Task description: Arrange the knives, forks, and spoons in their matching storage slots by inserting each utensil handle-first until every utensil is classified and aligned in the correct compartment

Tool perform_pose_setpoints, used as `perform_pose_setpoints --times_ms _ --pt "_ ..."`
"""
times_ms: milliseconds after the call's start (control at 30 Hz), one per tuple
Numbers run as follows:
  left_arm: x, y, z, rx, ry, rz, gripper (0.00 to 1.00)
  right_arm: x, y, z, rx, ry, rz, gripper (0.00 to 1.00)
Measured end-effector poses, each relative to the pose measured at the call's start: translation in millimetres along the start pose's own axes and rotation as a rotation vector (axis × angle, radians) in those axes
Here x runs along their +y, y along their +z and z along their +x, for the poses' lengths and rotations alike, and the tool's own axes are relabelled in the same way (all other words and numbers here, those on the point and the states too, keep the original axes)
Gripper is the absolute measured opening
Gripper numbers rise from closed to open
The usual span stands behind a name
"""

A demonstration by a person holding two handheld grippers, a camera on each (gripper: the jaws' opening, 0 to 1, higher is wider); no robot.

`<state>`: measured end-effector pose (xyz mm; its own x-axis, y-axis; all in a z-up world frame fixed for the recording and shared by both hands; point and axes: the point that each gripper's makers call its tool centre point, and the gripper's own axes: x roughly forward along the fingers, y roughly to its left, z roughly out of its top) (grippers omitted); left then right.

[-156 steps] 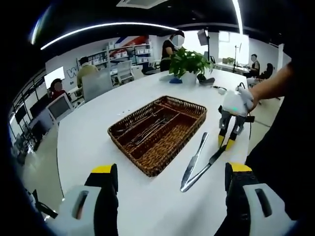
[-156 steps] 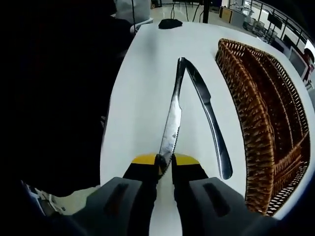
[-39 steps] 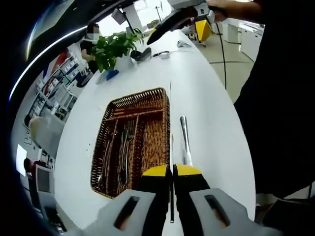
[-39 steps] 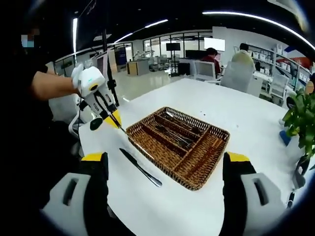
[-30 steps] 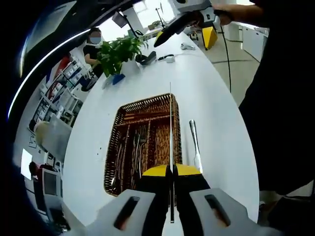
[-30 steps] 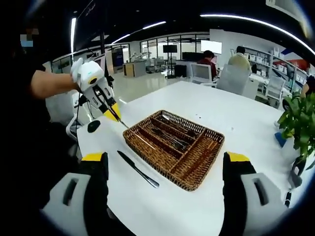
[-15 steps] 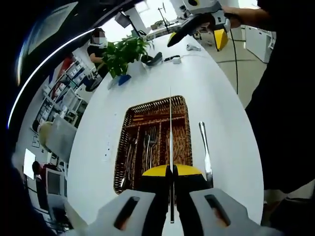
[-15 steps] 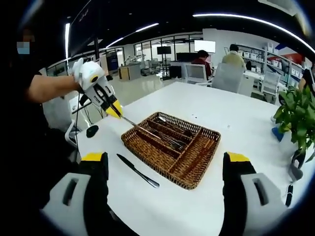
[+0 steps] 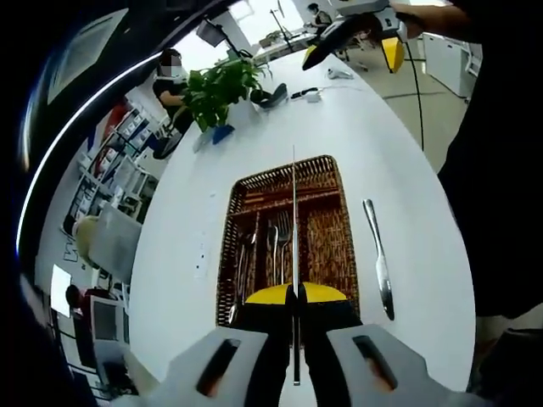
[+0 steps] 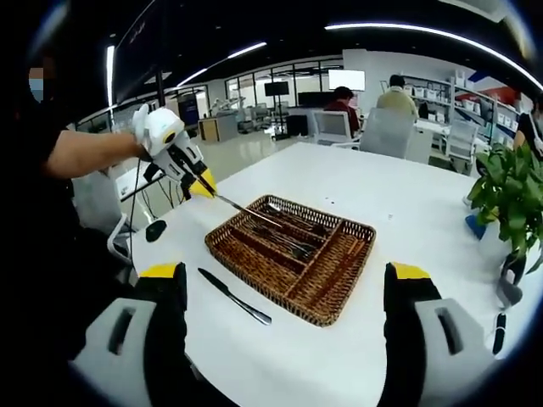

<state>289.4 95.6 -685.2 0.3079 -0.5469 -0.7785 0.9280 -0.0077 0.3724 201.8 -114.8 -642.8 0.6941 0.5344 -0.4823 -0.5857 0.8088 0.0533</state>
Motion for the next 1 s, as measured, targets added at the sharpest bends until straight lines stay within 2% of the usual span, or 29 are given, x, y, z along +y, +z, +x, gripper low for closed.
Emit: perform_pose_setpoints --times_ms 533,667,767,1000 --pt "21.6 -9.2 8 -0.004 0.036 -0.052 0.01 -5 -0.4 -2 0.002 -0.02 0.037 1.0" --pt "28.6 -13.9 11 0.008 0.076 -0.024 0.01 -8 0.9 -4 -0.01 -0.028 0.059 1.0" --pt "29.0 -15.4 12 0.002 0.081 -0.034 0.01 -7 3.1 -5 -0.022 -0.026 0.066 1.0" --pt "33.3 -24.8 18 0.02 0.121 -0.001 0.01 -8 -0.5 -4 -0.005 -0.033 0.068 1.0"
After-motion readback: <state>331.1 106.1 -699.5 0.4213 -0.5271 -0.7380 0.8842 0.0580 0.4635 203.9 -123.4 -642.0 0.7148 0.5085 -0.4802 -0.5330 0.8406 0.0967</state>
